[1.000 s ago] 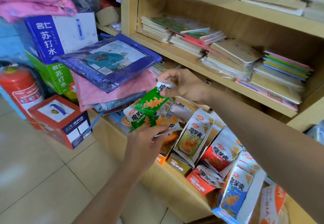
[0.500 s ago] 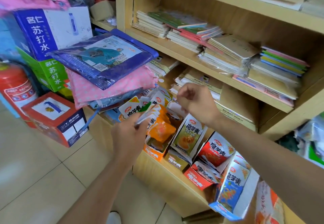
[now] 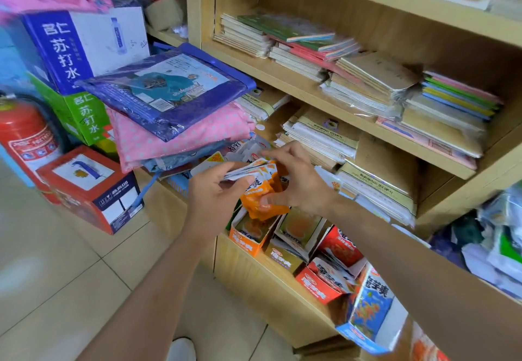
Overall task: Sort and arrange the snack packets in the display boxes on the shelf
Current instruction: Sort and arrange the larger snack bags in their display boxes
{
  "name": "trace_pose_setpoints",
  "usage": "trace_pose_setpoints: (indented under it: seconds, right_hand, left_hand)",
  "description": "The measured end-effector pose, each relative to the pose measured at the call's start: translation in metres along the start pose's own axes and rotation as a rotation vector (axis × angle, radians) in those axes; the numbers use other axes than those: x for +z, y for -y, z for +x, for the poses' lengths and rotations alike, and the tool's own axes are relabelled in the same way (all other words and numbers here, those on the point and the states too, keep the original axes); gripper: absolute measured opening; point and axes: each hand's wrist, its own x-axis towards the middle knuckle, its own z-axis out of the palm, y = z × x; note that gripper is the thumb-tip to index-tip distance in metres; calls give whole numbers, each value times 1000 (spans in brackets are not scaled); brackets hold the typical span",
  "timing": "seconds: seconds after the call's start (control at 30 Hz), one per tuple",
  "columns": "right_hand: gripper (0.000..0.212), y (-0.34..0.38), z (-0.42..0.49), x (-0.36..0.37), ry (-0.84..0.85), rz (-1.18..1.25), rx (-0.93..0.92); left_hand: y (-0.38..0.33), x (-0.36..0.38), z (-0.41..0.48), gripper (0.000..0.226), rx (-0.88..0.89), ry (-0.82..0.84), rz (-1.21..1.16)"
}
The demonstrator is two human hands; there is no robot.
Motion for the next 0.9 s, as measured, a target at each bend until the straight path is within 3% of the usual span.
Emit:
trace_pose_setpoints:
  seconds: [0.1, 0.27, 0.37, 0.43, 0.5, 0.57, 0.73, 0.9]
  right_hand:
    - [60, -4, 2, 3, 37, -71, 17]
    - [63, -3, -7, 4, 36, 137, 87]
    - [41, -7, -9, -1, -71, 241, 150]
    - [39, -10, -9, -7, -154, 276, 208]
    - [48, -14, -8, -13, -210, 283, 273]
    - [58, -17, -8, -17, -259, 295, 314]
    - [43, -22, -15, -18, -440, 384, 323]
    - [40, -33, -21, -19, -548, 335, 323]
  left_hand:
    - [-3, 5, 1, 18, 3, 8, -45]
    - [-11, 12, 3, 21, 34, -12, -72]
    - [-20, 17, 4, 39, 45, 36, -213]
    - [-18, 17, 6, 58, 10, 41, -262]
    - [-7, 18, 6, 57, 13, 21, -109]
    - [12, 18, 3, 39, 19, 53, 111]
    - [46, 27, -10, 17, 88, 447, 495]
    - [51, 36, -9, 23, 126, 541, 639]
